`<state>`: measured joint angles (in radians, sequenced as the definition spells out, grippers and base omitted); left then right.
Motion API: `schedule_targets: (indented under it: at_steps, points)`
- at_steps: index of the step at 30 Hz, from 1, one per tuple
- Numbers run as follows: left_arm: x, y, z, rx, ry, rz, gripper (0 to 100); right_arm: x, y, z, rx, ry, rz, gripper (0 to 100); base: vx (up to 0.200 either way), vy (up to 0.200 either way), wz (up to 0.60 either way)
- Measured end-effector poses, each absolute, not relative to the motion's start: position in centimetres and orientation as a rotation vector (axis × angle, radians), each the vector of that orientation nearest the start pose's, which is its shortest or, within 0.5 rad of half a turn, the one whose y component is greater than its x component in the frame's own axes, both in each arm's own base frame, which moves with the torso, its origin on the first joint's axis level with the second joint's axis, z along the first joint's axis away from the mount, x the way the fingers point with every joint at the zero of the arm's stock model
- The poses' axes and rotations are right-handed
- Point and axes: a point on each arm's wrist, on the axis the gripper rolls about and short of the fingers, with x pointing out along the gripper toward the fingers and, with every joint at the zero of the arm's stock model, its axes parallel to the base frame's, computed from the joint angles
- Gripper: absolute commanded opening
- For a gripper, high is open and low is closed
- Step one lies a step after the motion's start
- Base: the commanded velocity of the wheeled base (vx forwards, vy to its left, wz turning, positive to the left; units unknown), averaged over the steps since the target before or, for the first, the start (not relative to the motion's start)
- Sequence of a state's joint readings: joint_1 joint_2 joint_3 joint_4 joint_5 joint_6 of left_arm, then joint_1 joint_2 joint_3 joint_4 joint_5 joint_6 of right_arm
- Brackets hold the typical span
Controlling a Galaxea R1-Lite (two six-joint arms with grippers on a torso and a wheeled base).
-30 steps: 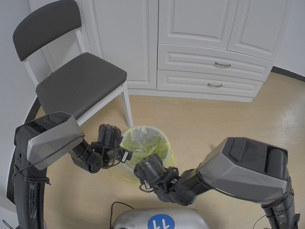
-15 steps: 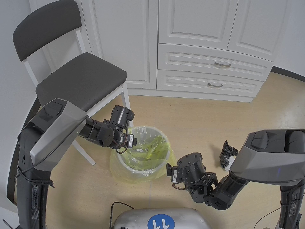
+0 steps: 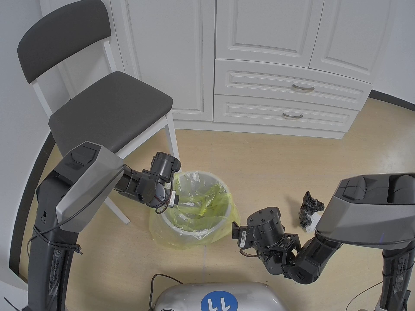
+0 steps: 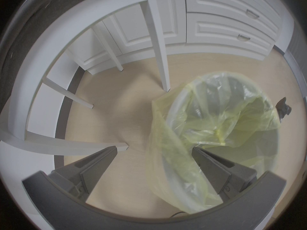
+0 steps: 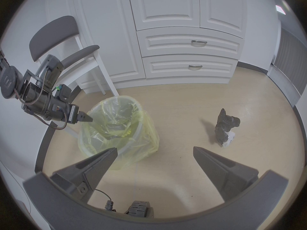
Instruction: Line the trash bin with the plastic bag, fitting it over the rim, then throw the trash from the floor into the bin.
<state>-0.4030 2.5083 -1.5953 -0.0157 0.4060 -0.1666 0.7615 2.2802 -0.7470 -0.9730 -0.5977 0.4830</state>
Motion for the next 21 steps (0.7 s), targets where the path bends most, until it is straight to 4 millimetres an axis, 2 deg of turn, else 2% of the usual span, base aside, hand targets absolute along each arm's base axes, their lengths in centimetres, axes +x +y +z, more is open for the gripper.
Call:
schedule_targets:
  at_steps: [8,21]
  points:
    - [43.5,-16.3,0.2,0.222,0.852,0.086,100,27.0,24.0,0.2,0.12,0.462,0.049,100,0.0,0.0,0.0]
    - [41.3,-13.9,1.1,0.33,0.886,0.026,100,26.9,23.9,0.3,0.119,0.461,0.049,100,0.0,0.0,0.0]
